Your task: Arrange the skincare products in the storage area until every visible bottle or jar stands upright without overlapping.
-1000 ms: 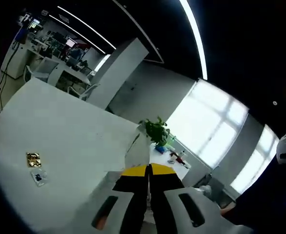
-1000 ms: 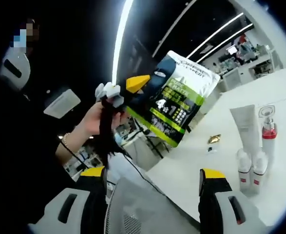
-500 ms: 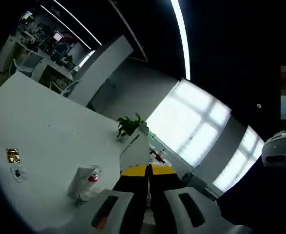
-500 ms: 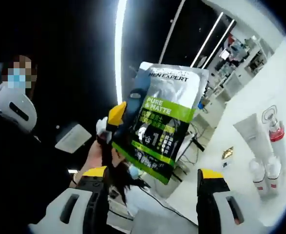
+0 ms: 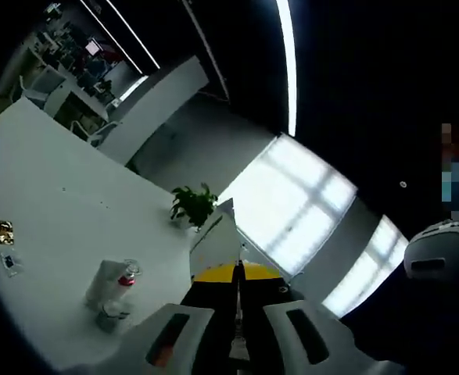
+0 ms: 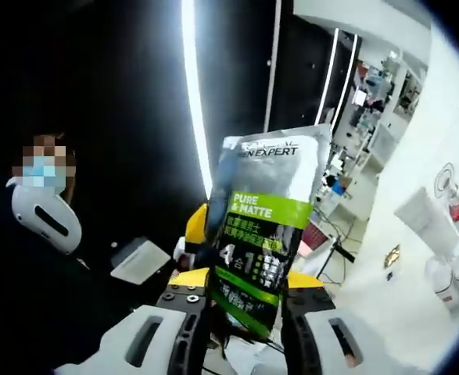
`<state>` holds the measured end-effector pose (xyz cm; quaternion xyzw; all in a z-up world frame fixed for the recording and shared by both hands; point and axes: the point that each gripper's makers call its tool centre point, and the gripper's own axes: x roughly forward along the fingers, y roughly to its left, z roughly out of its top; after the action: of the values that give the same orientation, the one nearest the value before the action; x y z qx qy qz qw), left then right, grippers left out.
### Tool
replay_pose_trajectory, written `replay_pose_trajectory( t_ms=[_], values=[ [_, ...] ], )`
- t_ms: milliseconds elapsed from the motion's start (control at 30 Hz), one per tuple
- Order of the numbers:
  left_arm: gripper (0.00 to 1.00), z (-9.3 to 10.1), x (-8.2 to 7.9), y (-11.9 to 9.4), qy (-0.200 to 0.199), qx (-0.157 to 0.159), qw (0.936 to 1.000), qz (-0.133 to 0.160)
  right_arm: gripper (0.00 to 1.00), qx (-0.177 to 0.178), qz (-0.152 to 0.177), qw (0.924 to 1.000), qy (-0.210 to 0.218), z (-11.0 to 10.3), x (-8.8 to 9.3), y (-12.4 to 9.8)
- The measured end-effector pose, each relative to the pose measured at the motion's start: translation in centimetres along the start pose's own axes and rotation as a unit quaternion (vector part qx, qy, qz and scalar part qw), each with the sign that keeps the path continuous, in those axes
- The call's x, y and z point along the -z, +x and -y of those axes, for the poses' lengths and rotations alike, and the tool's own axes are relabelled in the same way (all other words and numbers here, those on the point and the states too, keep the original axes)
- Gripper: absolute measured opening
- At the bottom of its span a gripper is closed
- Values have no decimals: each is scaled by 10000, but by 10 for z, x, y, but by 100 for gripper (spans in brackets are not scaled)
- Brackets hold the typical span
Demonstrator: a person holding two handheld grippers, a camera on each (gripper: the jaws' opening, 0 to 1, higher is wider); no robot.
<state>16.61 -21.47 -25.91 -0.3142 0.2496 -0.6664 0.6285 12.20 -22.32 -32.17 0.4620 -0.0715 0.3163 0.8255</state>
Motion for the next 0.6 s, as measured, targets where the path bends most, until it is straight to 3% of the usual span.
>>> replay_pose_trajectory(
  t_ms=[100,233,333,600],
  values=[
    [1,-5,-2,-5,-5,-92,9999,68,12,-108,197,9997,-22,-6,-8,-8],
    [1,-8,0,-7,60,-202,9998,53,6,-141,261,9996,-3,-12,-13,-11],
    [1,-9,2,-6,57,-233,9997,84,2,48,215,9997,77,-9,-14,-11],
    [1,-16,8,-9,26,-393,9992,92,0,94,-20,10000,5,-15,-14,-15]
  ],
)
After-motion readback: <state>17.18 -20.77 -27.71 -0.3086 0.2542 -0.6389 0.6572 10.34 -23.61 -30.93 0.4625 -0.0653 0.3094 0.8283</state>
